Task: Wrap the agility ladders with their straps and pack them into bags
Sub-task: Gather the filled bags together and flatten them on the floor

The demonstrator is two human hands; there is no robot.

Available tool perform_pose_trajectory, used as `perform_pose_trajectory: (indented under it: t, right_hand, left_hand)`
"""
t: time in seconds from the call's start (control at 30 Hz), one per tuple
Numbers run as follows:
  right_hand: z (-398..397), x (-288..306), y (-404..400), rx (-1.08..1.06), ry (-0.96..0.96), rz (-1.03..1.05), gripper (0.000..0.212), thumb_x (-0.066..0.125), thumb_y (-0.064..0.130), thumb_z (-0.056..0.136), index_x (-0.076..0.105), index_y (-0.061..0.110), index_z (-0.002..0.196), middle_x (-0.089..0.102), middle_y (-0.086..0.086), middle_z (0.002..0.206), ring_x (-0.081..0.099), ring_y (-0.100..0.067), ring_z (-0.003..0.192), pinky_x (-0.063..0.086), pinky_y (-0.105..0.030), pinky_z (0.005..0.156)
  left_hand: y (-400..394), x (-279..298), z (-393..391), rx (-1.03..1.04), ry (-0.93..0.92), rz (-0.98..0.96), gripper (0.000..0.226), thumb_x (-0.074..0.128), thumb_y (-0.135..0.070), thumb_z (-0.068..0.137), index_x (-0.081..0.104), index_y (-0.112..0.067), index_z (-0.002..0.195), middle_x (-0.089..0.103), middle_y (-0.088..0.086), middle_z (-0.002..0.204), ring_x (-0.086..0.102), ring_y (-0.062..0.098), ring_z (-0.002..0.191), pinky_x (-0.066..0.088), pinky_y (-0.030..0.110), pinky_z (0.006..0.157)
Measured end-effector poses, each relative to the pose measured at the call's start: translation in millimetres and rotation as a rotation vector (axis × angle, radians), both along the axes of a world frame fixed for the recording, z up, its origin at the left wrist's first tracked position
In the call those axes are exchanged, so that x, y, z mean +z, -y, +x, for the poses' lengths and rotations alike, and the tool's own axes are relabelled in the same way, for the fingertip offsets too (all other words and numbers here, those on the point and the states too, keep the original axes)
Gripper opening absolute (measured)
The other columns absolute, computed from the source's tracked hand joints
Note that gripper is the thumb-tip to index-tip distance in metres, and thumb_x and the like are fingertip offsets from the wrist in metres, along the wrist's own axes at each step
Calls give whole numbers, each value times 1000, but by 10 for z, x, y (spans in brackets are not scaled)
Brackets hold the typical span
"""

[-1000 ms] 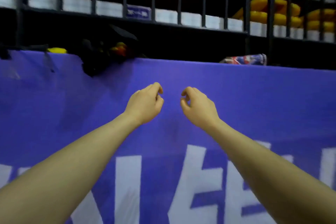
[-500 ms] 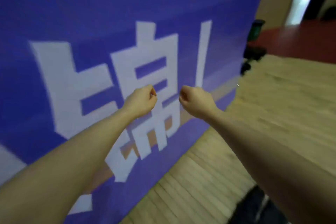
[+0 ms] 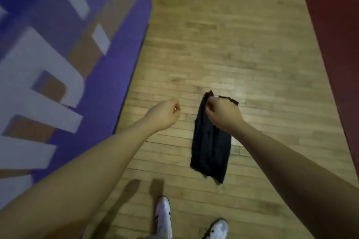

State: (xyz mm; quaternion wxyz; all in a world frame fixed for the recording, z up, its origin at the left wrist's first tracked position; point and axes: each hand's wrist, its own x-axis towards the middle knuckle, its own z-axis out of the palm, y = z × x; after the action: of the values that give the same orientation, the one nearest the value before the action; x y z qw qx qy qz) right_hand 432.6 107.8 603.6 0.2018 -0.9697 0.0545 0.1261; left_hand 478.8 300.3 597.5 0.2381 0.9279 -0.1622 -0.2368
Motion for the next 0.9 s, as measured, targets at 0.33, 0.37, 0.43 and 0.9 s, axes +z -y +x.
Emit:
perform_pose_trajectory:
  t: [0.33,0.37,0.43,0.9]
  right_hand:
    - [-468,-3142,942,-238,-157,-109,18,42,23,95,49,13,82,51,-3,84,52,-27,82,34,-39,84]
    - [-504,-3431,979,-247,-177,-97,17,43,23,95,51,12,86,53,-5,89,54,-29,87,35,-39,85]
    - [-556,-3997,1056,-284,-180,-79,15,43,22,95,52,11,93,53,-6,97,54,-29,92,37,-39,85]
    - [-419,-6319,1347,-625,-215,-60,59,60,37,91,33,2,131,39,-20,135,38,-39,127,36,-51,103]
  left_hand:
    - [1247,-3266,-66,-368,-49,70,19,43,-13,96,55,-11,110,56,2,105,52,19,89,44,33,71]
    - [1300,-3548,-68,-399,-37,79,20,43,-10,95,55,-11,112,56,3,107,52,20,91,46,36,74]
    - [1401,-4102,-42,-452,11,101,25,43,-5,93,53,-11,115,54,6,112,51,23,97,48,40,81]
    - [1817,-6348,402,-1004,689,638,76,48,-23,99,-5,-21,153,-9,10,160,-4,32,147,7,47,117]
